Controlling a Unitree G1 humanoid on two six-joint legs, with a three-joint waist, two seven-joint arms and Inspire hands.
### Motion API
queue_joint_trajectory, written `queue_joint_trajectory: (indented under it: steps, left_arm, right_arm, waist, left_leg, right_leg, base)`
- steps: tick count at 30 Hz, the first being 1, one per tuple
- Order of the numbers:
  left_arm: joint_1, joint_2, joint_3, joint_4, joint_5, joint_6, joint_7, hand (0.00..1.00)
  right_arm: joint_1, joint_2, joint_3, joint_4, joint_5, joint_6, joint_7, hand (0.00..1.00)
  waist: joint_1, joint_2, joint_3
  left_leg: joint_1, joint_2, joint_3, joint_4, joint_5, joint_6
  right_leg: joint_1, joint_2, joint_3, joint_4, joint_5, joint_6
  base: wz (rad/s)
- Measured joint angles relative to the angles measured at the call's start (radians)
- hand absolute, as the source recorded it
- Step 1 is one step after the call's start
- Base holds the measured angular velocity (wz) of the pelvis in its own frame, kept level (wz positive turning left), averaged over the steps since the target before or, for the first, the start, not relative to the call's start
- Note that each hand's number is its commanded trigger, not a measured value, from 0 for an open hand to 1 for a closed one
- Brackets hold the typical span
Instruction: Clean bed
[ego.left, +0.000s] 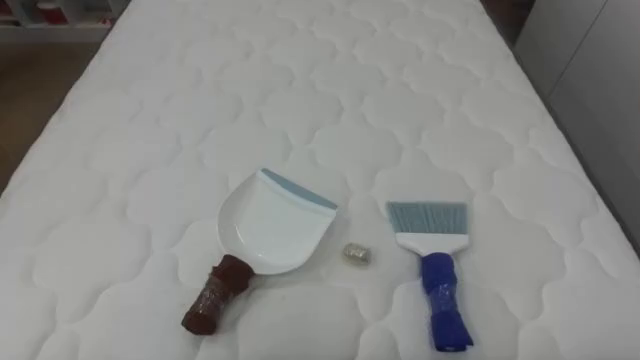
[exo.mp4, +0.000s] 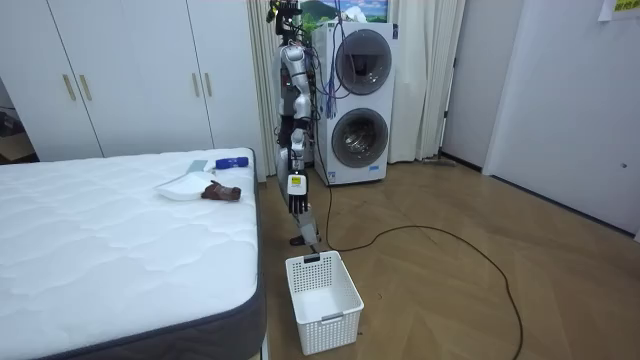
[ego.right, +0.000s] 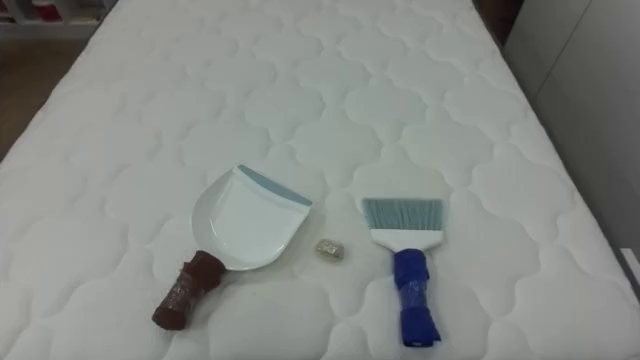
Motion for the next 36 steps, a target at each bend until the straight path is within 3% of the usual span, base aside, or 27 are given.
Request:
queue_joint_trajectory:
  steps: [9,11,12,15,22,25,28,31,36]
  left_arm:
    - [-0.001,0.0,-0.001,0.0,-0.002,-0.005,0.0,0.0]
    - [-0.001,0.0,-0.001,-0.002,-0.007,-0.008,0.0,0.0]
    - [-0.002,0.0,-0.001,-0.004,-0.01,-0.01,0.001,0.0]
    - [-0.001,0.001,0.004,-0.007,-0.009,-0.012,0.007,0.0]
    - [0.002,0.001,0.027,-0.042,-0.01,-0.06,0.13,0.0]
    - [0.023,0.0,0.088,-0.163,-0.011,-0.093,0.228,0.0]
    - [0.03,-0.003,0.128,-0.403,-0.008,-0.16,0.342,0.0]
    - [0.033,-0.006,0.135,-0.556,-0.001,-0.23,0.425,0.0]
    - [0.036,-0.008,0.122,-0.703,-0.001,-0.283,0.531,0.0]
  right_arm:
    - [-0.009,0.0,0.0,0.0,0.005,0.001,-0.001,0.0]
    - [-0.009,0.0,0.0,-0.005,0.01,0.001,-0.006,0.0]
    - [-0.01,0.0,-0.001,-0.012,0.014,0.001,-0.016,0.0]
    - [-0.011,-0.002,-0.001,-0.013,0.029,-0.001,-0.033,0.0]
    - [-0.011,-0.004,-0.003,-0.01,0.06,-0.047,-0.082,0.0]
    - [-0.008,-0.007,-0.004,-0.01,0.112,-0.087,-0.112,0.0]
    - [-0.009,-0.008,-0.005,-0.031,0.139,-0.126,-0.13,0.0]
    - [0.009,-0.016,-0.006,-0.049,0.139,-0.154,-0.129,0.0]
    - [0.015,-0.021,-0.008,-0.051,0.156,-0.168,-0.116,0.0]
  waist:
    - [-0.002,-0.003,0.0066]
    - [-0.002,-0.003,0.0058]
    - [-0.002,0.001,0.0012]
    - [-0.001,0.003,0.001]
    - [-0.003,0.0,0.0017]
    - [-0.002,-0.002,0.0045]
    - [0.006,-0.003,0.0036]
    - [0.026,0.002,-0.0035]
    - [0.025,0.001,-0.0084]
  left_leg:
    - [-0.002,0.0,0.001,0.0,0.0,0.0]
    - [-0.013,0.0,0.002,0.001,0.0,0.0]
    - [-0.018,0.0,0.002,0.001,0.0,0.0]
    - [-0.014,0.0,0.003,0.001,0.0,0.0]
    - [-0.021,0.001,0.002,-0.001,0.0,0.0]
    - [-0.025,0.001,-0.001,0.002,0.0,0.0]
    - [-0.034,0.001,-0.001,0.001,0.0,0.0]
    - [-0.032,0.0,-0.002,-0.001,0.0,0.0]
    - [-0.032,0.0,-0.011,-0.004,0.0,0.0]
  right_leg:
    - [-0.002,0.0,0.0,-0.002,0.0,0.0]
    - [-0.013,0.0,0.0,-0.002,0.0,0.0]
    - [-0.018,0.0,-0.004,0.0,0.0,0.0]
    - [-0.017,0.0,-0.003,0.003,0.0,0.0]
    - [-0.014,-0.001,-0.027,-0.002,0.0,0.0]
    - [-0.013,0.0,-0.035,-0.004,0.0,0.0]
    - [-0.016,-0.004,-0.051,-0.006,0.001,-0.001]
    - [-0.012,-0.001,-0.052,-0.01,0.002,0.0]
    - [0.001,-0.002,-0.066,-0.02,0.005,0.0]
  base:
    - [0.0]
    - [0.0]
    - [0.0]
    - [0.0]
    - [0.07]
    - [0.09]
    - [0.16]
    - [0.0]
    - [0.07]
